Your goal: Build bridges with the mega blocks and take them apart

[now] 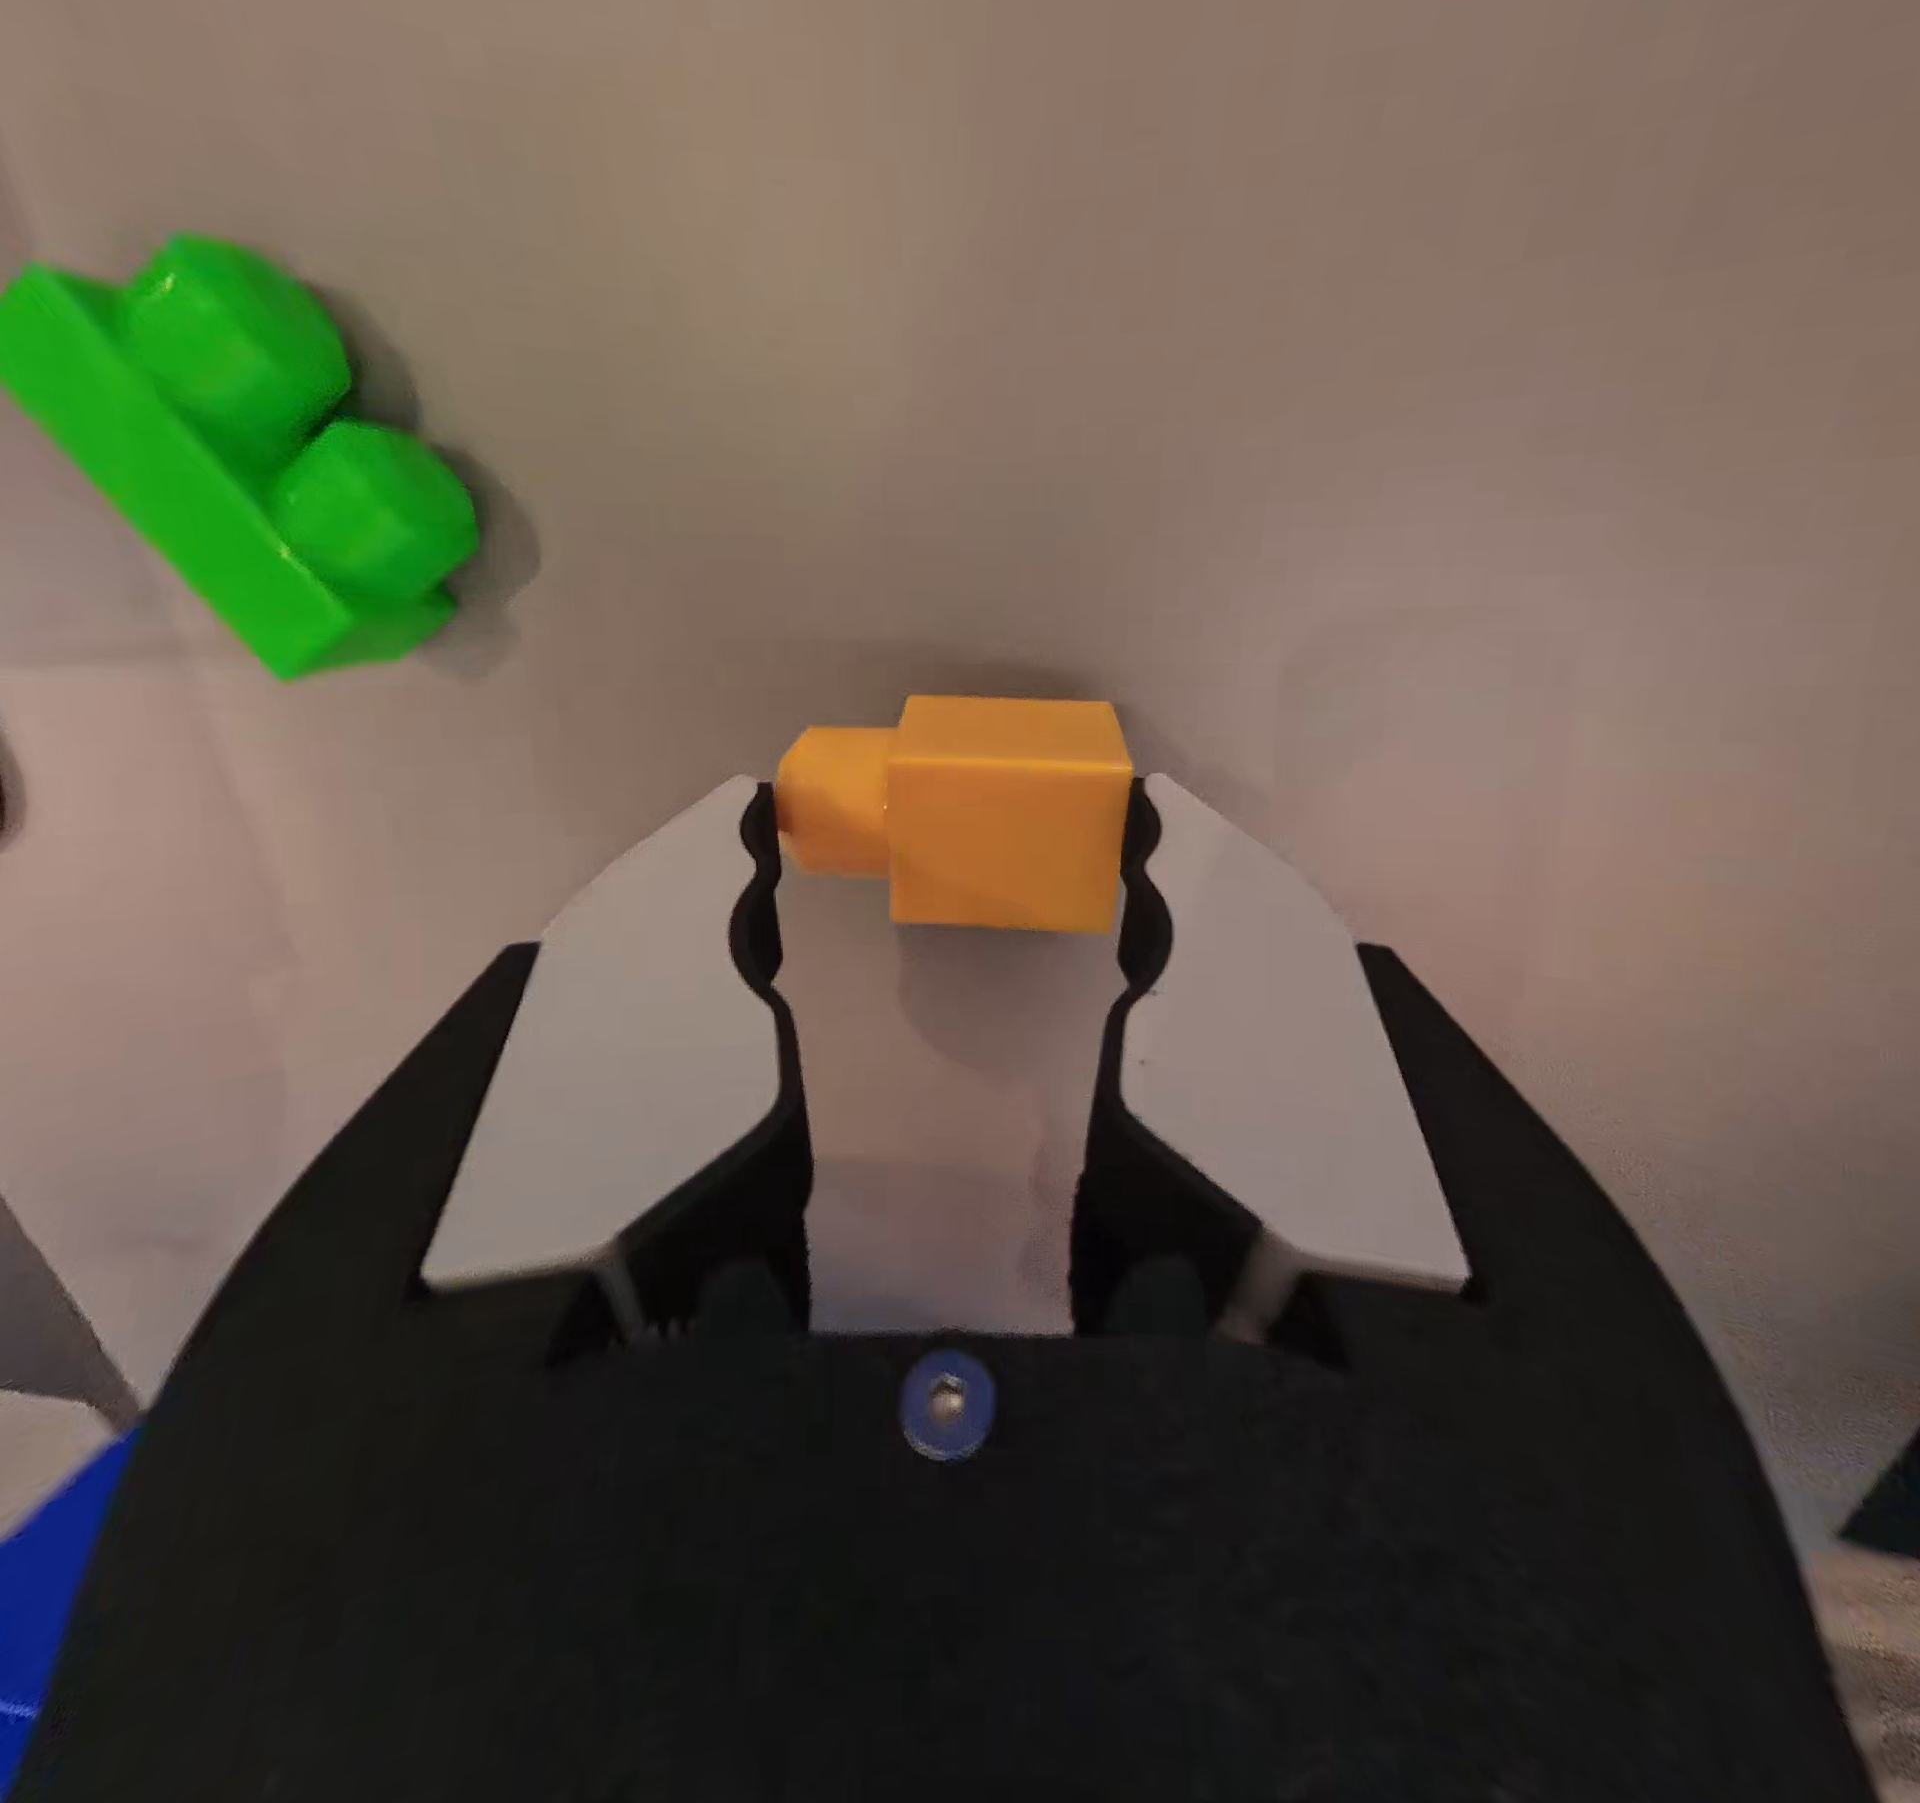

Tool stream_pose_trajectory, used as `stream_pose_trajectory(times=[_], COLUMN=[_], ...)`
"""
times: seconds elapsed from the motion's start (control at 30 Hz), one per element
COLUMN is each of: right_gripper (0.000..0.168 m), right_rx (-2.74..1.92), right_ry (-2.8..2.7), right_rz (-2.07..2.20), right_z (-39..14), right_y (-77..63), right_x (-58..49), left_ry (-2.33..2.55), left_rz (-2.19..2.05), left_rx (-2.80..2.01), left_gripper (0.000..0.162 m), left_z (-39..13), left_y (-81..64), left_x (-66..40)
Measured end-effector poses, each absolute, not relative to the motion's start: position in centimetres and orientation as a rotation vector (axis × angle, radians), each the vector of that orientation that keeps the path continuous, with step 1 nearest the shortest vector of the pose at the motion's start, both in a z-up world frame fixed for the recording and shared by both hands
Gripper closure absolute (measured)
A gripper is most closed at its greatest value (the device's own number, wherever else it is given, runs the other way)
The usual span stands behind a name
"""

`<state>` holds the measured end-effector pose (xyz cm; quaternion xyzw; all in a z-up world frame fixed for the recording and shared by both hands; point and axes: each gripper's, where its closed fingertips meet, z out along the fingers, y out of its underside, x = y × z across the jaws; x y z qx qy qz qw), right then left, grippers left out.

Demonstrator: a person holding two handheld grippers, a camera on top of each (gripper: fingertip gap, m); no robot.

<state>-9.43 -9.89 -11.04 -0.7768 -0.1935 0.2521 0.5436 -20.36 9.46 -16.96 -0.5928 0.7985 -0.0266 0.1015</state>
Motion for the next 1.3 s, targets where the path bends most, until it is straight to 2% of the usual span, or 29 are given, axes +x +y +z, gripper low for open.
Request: stream_pose_trajectory(times=[0.27, 0.4, 0.47, 0.53, 0.63, 0.8, 0.9, 1.07, 1.3], right_gripper=[0.134, 0.134, 0.134, 0.134, 0.134, 0.134, 0.134, 0.134, 0.134], right_rx=[-1.881, -1.892, -1.888, -1.887, -1.898, -1.912, -1.904, -1.893, -1.898], right_ry=[-0.453, -0.439, -0.434, -0.437, -0.460, -0.483, -0.489, -0.520, -0.564], right_rz=[0.586, 0.609, 0.627, 0.634, 0.615, 0.631, 0.668, 0.691, 0.692], right_z=[-12.1, -12.5, -12.4, -12.4, -12.7, -13.0, -12.8, -12.6, -12.7], right_y=[-10.3, -10.6, -10.7, -10.9, -11.1, -11.0, -10.9, -10.7, -10.8], right_x=[-9.2, -9.3, -9.4, -9.6, -9.7, -10.2, -10.8, -11.8, -12.7], left_ry=[2.587, 2.514, 2.368, 2.087, 1.524, 0.602, 0.233, 0.054, -0.110], left_rz=[-0.048, -0.073, -0.168, -0.330, -0.550, -0.529, -0.542, -0.255, -0.073], left_rx=[-1.523, -1.552, -1.620, -1.657, -1.778, -2.078, -2.045, -2.113, -2.419], left_gripper=[0.098, 0.059, 0.053, 0.066, 0.069, 0.065, 0.064, 0.063, 0.066], left_z=[-18.0, -16.5, -14.3, -11.2, -8.6, -12.2, -11.4, -8.9, -12.4], left_y=[9.3, 8.5, 7.4, 6.3, 5.5, 4.9, 4.9, 11.3, 21.8], left_x=[-19.0, -19.3, -20.3, -21.6, -25.7, -37.9, -43.2, -48.6, -49.6])
